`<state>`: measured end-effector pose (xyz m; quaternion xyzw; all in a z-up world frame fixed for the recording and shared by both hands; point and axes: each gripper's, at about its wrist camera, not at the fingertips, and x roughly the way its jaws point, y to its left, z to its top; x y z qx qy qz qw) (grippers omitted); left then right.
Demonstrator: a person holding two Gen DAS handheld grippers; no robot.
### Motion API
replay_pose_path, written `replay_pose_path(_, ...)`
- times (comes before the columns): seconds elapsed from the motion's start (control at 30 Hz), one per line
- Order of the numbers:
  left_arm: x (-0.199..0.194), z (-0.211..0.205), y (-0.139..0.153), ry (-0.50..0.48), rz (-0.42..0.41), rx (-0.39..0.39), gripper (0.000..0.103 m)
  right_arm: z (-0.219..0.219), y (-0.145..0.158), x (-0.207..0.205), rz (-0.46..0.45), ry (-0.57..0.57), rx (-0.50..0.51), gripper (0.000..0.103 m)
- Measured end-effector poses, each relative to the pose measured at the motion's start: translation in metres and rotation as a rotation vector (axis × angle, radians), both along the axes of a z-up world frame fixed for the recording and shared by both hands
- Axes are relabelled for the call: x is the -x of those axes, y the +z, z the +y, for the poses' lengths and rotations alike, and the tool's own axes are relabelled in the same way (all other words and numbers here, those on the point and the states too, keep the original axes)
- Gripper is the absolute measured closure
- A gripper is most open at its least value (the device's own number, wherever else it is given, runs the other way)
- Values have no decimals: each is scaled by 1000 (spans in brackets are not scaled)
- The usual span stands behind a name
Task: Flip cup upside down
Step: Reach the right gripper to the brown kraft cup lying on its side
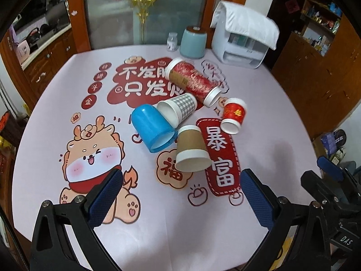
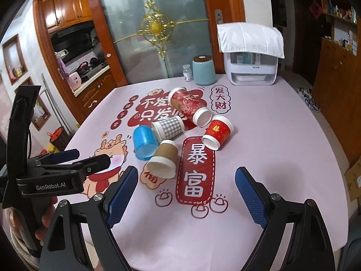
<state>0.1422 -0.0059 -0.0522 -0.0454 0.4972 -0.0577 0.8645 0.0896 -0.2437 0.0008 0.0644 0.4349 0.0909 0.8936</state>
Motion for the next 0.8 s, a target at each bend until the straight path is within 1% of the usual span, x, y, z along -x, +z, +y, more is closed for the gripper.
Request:
replay_pose_path(0.13,-34,0,-21,6,84,-10,1,-5,-23,-37,48,-4,-21,14)
replay_pose_path(0.23,-54,-1,-36,0,142,-2,1,-9,-41,-63,94,-13,-59,17)
replay_pose_path(0.33,-71,-4,-51,-4,198,16,3,-11,-62,-85,141,-22,-99,22)
replay_pose_path(0.43,-85,-11,-65,-13,254,17,5,-13,-85,-104,189,-24,-125,27)
replay_pose_path(0.57,-103,-19,-81,-16,317,16,7,-14,-109,-121,226,-22,-145,33)
replay_pose_path(0.8,-130,-29,-106,-15,417,36,8,-20,-146,-137,292,-38,-180,34)
